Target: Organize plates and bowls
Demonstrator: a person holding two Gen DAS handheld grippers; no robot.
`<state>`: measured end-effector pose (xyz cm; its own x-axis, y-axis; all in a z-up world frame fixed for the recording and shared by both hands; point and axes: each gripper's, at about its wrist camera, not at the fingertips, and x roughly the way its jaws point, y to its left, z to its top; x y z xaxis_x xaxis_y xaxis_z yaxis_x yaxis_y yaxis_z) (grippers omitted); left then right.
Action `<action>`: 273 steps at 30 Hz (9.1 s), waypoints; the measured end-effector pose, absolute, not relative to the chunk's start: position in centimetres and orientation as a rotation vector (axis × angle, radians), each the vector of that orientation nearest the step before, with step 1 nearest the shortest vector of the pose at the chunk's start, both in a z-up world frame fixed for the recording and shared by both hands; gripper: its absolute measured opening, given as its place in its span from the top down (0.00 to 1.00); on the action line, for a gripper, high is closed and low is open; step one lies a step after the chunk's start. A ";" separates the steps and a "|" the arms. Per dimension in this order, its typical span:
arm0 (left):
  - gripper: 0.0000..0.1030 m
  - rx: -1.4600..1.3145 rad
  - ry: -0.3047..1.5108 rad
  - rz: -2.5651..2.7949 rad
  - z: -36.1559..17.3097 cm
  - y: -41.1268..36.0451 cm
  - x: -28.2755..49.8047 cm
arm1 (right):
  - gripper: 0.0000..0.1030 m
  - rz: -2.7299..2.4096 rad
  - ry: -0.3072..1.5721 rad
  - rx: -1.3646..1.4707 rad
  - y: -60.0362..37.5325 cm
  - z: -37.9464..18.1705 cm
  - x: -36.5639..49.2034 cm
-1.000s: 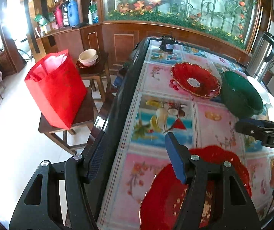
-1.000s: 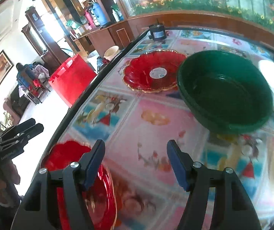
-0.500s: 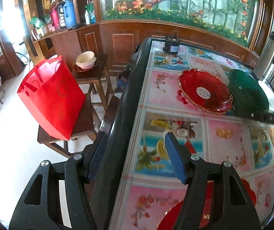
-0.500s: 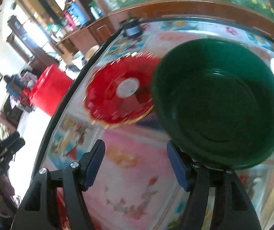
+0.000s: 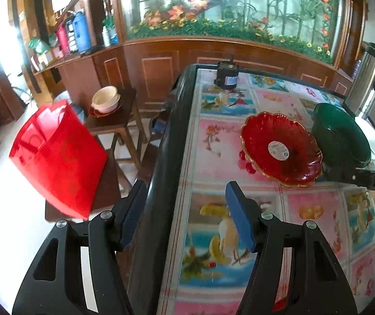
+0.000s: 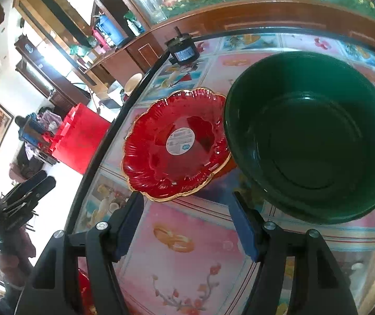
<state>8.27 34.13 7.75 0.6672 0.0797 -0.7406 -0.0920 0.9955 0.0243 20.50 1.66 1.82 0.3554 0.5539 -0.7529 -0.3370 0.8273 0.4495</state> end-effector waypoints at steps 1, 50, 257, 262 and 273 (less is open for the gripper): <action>0.38 -0.012 0.833 0.091 7.6 34.1 8.7 | 0.31 0.579 1.074 0.247 1.5 1.7 20.6; 0.38 -0.076 1.014 -0.110 1.2 30.3 22.0 | 0.62 0.456 1.031 0.251 2.1 0.6 23.1; 0.43 0.020 0.674 -0.151 17.7 8.0 0.4 | 0.22 0.371 0.809 0.103 -11.9 11.1 5.0; 0.43 -0.014 0.670 -0.119 17.5 8.6 3.8 | 0.22 0.362 0.809 0.110 -12.1 11.4 7.3; 0.43 -0.036 0.701 -0.038 15.8 10.4 11.7 | 0.22 0.375 0.873 0.228 -12.4 10.5 14.8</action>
<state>11.70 10.36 15.83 0.7633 -0.0472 -0.6444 0.0231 0.9987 -0.0457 14.77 -12.39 10.47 0.5834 0.4099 -0.7012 -0.2263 0.9112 0.3443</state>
